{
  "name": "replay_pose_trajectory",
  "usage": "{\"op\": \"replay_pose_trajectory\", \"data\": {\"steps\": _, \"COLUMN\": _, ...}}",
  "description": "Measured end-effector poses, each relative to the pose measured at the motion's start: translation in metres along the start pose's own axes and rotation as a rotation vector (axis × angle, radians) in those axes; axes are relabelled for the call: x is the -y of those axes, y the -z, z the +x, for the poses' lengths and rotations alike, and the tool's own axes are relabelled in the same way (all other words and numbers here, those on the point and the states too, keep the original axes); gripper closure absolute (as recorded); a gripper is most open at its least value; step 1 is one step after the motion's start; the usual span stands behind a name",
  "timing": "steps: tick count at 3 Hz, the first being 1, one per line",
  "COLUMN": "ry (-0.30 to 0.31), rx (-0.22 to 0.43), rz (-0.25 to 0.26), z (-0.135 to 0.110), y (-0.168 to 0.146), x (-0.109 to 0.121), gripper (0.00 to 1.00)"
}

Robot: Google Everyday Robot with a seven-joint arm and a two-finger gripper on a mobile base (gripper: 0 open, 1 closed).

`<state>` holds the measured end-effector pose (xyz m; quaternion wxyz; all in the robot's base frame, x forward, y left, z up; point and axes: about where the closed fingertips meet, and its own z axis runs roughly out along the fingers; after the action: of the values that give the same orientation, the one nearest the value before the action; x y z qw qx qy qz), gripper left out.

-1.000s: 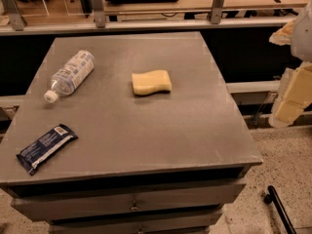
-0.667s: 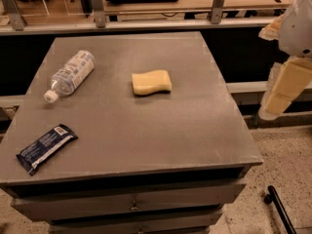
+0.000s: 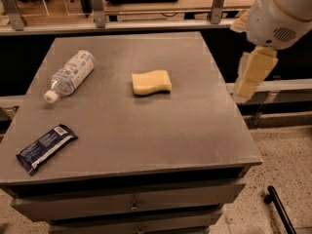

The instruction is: Pick sponge

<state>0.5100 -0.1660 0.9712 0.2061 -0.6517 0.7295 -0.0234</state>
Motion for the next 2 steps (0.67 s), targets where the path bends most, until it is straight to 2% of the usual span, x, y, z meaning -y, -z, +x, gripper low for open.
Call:
{"op": "replay_pose_trajectory", "data": {"steps": 1, "ry": 0.045, "rx": 0.027, "rz": -0.013, "z": -0.024, "y": -0.016, "x": 0.014, "gripper": 0.0}}
{"op": "replay_pose_trajectory", "data": {"steps": 2, "ry": 0.103, "rx": 0.032, "rz": -0.048, "z": -0.057, "y": -0.039, "x": 0.018, "gripper": 0.0}}
